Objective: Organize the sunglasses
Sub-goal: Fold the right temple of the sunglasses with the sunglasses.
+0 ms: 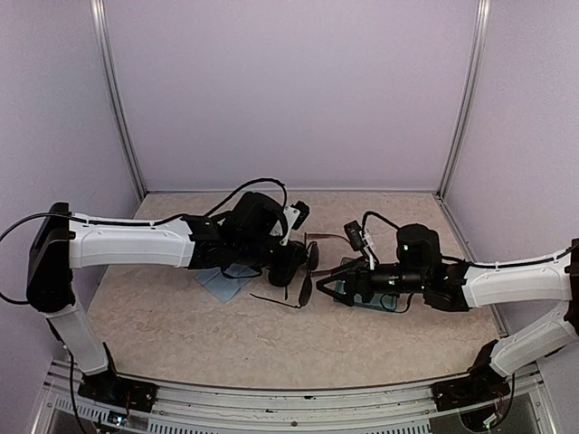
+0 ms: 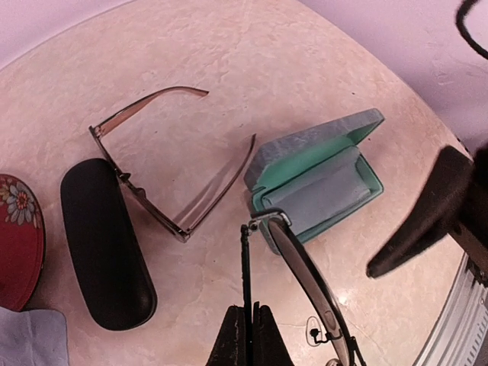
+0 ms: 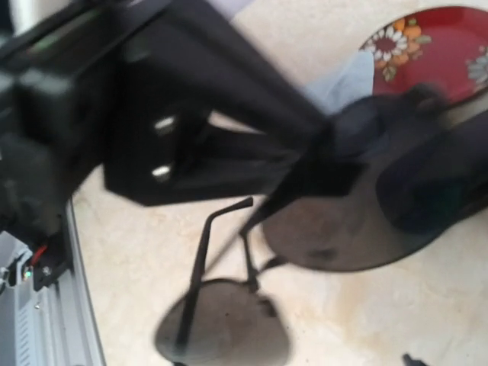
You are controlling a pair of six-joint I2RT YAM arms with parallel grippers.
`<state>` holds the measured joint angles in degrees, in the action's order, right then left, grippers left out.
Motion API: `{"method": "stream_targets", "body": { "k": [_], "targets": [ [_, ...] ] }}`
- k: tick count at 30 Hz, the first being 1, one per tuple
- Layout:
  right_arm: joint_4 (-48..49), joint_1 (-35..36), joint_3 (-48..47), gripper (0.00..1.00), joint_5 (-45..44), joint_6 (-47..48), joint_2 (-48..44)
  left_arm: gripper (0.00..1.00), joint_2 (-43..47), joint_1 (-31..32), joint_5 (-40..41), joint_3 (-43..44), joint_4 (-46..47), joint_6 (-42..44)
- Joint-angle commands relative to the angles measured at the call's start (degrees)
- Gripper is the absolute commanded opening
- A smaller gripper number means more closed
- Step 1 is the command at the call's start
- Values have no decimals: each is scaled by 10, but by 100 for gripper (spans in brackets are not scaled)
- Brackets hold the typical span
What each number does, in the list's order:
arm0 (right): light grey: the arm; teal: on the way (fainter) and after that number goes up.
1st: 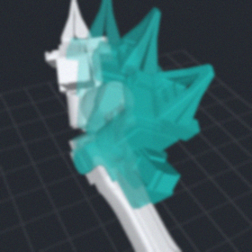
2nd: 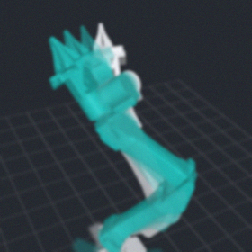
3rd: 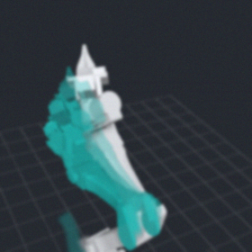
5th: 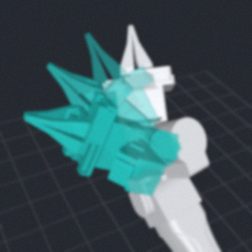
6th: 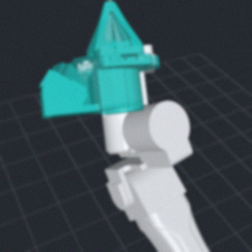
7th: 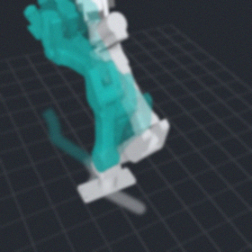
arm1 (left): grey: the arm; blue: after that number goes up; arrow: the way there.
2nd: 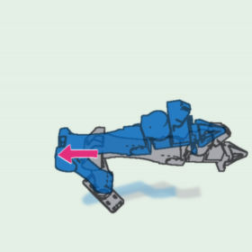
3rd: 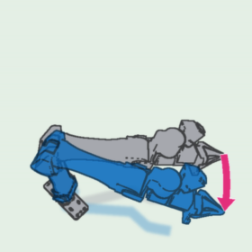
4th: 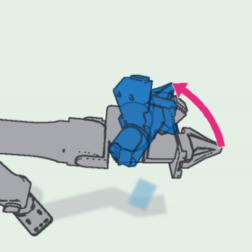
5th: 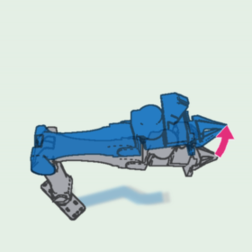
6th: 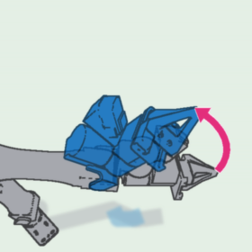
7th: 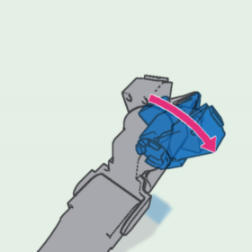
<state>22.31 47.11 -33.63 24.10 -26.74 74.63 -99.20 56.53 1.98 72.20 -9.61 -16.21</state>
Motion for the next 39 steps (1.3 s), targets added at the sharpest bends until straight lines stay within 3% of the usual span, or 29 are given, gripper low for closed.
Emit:
{"method": "stream_targets", "body": {
  "k": [1, 16, 24, 39],
  "targets": [
    [-12, 32, 6, 87, -64, -6, 18, 0, -34, -15, 21, 42, -51, -62],
    [-139, 138, -93, 90, -284, 74, 134, 0, -70, -32, -31, 80, -64, -120],
    [-168, 158, -133, 89, -369, 68, 154, 0, -81, -29, -36, 80, -64, -132],
    [-179, 159, -123, 63, -407, 78, 130, 0, -94, -31, -35, 80, -67, -130]
  ]
}}
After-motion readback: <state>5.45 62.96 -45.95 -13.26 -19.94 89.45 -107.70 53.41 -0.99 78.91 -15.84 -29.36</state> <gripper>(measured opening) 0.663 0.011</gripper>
